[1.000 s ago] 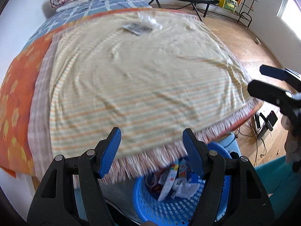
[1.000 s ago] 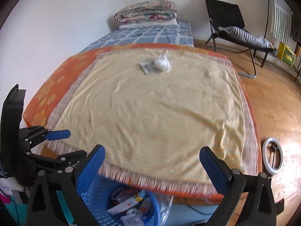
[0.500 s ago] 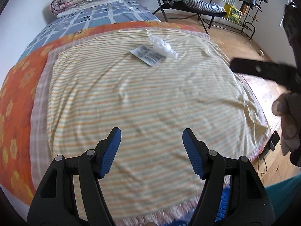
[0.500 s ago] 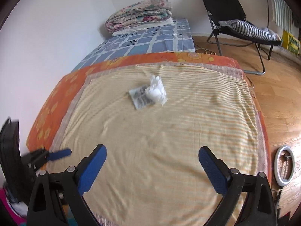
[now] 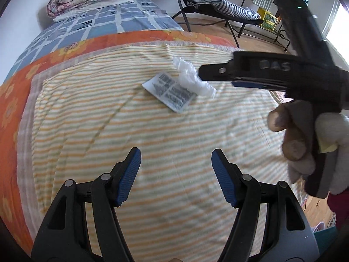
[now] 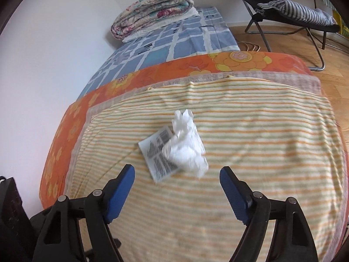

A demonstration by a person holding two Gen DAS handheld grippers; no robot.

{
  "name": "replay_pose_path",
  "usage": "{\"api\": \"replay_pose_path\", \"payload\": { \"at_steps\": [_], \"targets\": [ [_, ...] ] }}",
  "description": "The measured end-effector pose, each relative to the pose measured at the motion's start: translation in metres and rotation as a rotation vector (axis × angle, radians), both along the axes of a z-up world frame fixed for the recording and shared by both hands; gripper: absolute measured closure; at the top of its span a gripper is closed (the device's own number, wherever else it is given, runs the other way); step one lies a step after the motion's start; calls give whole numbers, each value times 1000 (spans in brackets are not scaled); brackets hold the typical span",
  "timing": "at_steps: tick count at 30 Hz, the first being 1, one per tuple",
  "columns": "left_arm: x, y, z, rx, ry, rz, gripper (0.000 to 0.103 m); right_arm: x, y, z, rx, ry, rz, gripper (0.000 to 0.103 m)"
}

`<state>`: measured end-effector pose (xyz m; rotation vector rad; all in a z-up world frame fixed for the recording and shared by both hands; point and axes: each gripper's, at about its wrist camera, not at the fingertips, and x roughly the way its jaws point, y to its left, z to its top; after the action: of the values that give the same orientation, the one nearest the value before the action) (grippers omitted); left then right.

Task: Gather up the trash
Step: 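Grasp the white tissue with the right tool while the left tool grasps the receipt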

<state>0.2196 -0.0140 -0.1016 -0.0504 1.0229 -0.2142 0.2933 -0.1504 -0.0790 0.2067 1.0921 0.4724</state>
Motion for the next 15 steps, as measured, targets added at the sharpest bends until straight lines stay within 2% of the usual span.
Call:
{"api": "replay_pose_path", "payload": {
  "at_steps": [7,9,10,12,15],
  "targets": [
    [25,6,-12,-15,5,5,39,25,11,-22,0,41,-6,29],
    [29,7,-17,-24,15,9,46,29,14,-27,4,54,6,39],
    [31,9,-19,-31,19,12,46,30,15,-30,3,63,12,44],
    [33,11,-23,-42,26,20,46,31,15,-33,3,71,17,61],
    [39,11,-27,-51,34,26,46,31,9,-36,13,67,8,66]
  ]
}}
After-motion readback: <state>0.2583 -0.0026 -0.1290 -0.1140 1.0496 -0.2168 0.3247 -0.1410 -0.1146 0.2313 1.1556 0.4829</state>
